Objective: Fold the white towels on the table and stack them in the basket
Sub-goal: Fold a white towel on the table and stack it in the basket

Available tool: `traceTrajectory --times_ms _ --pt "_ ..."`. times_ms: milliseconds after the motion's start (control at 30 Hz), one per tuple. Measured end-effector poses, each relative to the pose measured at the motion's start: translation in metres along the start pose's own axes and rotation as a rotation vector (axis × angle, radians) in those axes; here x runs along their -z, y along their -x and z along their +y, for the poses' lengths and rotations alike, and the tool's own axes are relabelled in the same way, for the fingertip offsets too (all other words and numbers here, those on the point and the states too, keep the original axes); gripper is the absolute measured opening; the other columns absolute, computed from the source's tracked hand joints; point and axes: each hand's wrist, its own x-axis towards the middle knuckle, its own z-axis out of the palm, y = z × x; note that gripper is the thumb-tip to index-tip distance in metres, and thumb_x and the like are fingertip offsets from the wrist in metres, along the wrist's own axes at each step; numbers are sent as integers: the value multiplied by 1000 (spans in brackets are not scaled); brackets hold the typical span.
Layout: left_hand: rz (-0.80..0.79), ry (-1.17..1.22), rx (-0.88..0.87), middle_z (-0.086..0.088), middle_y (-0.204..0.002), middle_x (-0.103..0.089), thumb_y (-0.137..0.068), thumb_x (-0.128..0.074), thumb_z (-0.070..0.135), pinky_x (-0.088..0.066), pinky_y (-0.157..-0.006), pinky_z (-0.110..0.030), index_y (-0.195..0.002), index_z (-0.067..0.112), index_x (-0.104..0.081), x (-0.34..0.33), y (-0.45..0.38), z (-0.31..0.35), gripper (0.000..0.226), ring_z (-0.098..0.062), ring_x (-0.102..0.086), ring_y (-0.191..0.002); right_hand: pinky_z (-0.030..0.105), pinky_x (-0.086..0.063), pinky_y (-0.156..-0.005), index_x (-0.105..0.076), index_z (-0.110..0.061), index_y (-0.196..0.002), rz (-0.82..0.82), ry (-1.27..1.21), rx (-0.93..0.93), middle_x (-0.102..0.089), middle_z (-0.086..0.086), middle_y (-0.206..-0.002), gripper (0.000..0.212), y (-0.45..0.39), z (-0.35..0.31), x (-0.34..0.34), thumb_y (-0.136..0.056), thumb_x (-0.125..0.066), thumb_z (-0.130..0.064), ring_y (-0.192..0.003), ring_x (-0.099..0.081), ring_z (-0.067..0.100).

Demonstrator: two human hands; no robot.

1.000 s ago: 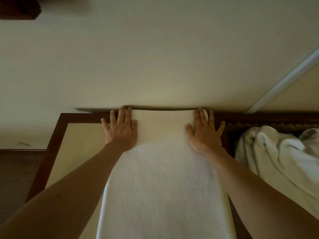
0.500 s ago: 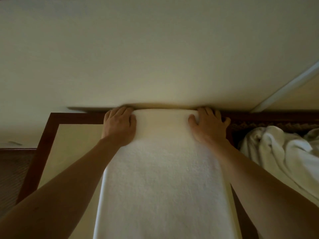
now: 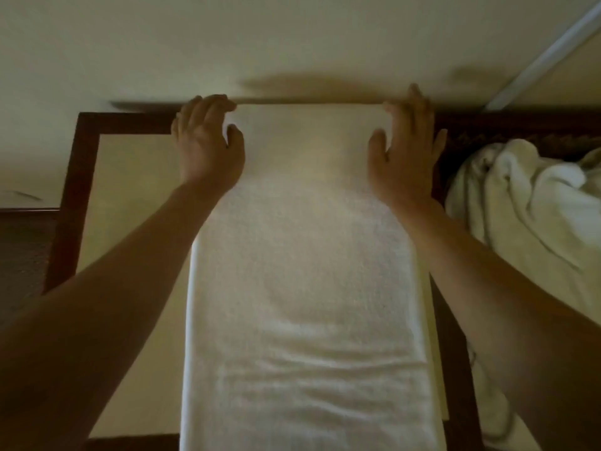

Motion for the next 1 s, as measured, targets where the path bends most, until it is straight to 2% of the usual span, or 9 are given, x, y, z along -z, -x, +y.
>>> traceTrajectory --times_ms 133,233,367,467,567,700,767,867,1000 --pt "-459 -133 -205 -3 -167 -28 -103 -35 48 -13 -124 -61 -152 28 -43 17 127 49 54 -30 -16 -156 70 2 -120 -21 -29 -162 -383 226 252 -3 0 -172 63 117 -12 10 -103 -20 -53 -158 3 31" --pt "-533 -249 -128 -1 -172 -12 -101 -28 57 -6 -124 -63 -160 32 -30 36 208 47 64 -31 -8 -158 73 -2 -117 -10 -37 -163 -426 339 142 0 -9 -172 66 170 31 26 -103 -19 -63 -158 1 29" --pt "-504 -288 138 3 -172 -5 -100 -25 60 2 -123 -59 -162 35 -22 73 267 27 66 -29 -1 -158 73 -2 -117 -3 -37 -163 -440 345 -185 5 -9 -172 66 197 78 60 -104 -15 -64 -158 4 32" --pt "-417 -164 299 -3 -168 -23 -99 -38 51 -18 -121 -60 -153 26 -42 103 310 27 60 -34 -22 -152 71 -22 -115 -27 -25 -159 -305 238 -287 -20 8 -169 61 230 85 82 -105 -33 -52 -151 -23 40" --pt "-153 25 497 -4 -140 -54 -95 -52 34 -45 -101 -58 -126 16 -64 129 355 36 38 -35 -52 -122 59 -48 -93 -56 -20 -127 -133 70 -195 -57 8 -130 37 284 82 102 -102 -44 -45 -115 -57 33" --pt "77 224 884 -2 -115 -60 -99 -56 17 -48 -82 -37 -115 16 -67 153 401 61 19 -23 -57 -101 46 -54 -68 -63 -18 -95 -96 -130 -176 -58 -3 -89 21 361 81 121 -100 -57 -38 -77 -57 16" --pt "190 329 1007 -3 -111 -64 -99 -56 16 -46 -72 -26 -114 16 -66 155 415 64 18 -20 -59 -97 41 -54 -72 -63 -20 -92 -139 -212 -271 -60 -6 -88 23 389 81 126 -99 -59 -41 -79 -58 12" --pt "317 562 1205 -7 -110 -69 -100 -59 22 -54 -75 -30 -106 20 -66 150 430 55 10 -18 -66 -96 36 -54 -82 -63 -24 -96 -199 -290 -412 -63 -9 -95 18 413 80 130 -97 -62 -42 -87 -60 7" --pt "152 842 1266 -5 -95 -67 -105 -58 30 -56 -88 -42 -100 11 -66 146 438 39 21 -22 -65 -92 24 -49 -77 -62 -27 -105 -256 -394 -438 -64 -14 -97 15 422 80 130 -98 -65 -39 -90 -61 4"
